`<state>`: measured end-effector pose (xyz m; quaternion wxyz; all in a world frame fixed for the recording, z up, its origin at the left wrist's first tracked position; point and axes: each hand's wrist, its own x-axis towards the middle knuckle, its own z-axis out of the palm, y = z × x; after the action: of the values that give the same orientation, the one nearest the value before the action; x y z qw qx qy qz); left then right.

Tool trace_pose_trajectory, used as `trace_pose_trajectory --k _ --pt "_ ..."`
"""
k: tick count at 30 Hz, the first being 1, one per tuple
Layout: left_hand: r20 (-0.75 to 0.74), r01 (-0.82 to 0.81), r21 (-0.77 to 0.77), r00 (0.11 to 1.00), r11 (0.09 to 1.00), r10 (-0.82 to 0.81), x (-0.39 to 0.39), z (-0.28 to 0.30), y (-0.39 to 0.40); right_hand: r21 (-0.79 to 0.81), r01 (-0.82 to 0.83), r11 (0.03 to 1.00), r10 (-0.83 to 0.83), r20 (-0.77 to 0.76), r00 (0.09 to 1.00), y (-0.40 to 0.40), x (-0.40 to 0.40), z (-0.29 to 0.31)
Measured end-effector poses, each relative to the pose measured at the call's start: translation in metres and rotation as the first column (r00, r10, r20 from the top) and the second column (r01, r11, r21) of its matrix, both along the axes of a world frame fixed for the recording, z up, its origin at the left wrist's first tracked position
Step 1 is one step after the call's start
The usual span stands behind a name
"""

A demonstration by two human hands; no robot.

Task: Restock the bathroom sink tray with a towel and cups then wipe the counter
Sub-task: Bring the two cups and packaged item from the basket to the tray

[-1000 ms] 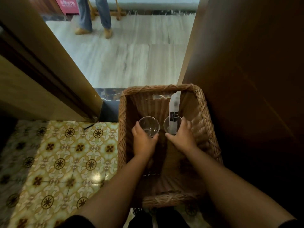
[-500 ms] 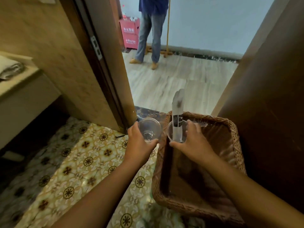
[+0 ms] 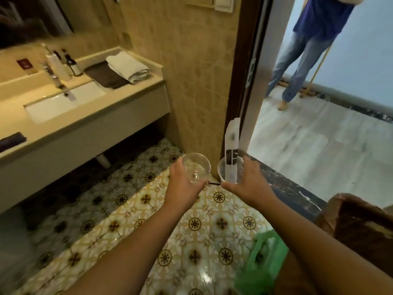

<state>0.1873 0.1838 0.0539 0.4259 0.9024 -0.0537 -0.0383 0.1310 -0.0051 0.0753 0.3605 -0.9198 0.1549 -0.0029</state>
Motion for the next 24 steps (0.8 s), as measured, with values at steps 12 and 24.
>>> trace_pose_trajectory --k 12,24 --pt "0.001 -0.192 0.02 0.981 0.981 0.192 0.187 -0.007 0.118 -0.034 -0.164 0.986 0.164 0.008 0.986 0.095 0.224 -0.006" --pt "0.016 -0.482 -0.071 0.875 0.873 0.484 0.42 0.001 0.159 -0.082 -0.386 0.919 0.389 0.024 0.921 0.138 0.522 0.005"
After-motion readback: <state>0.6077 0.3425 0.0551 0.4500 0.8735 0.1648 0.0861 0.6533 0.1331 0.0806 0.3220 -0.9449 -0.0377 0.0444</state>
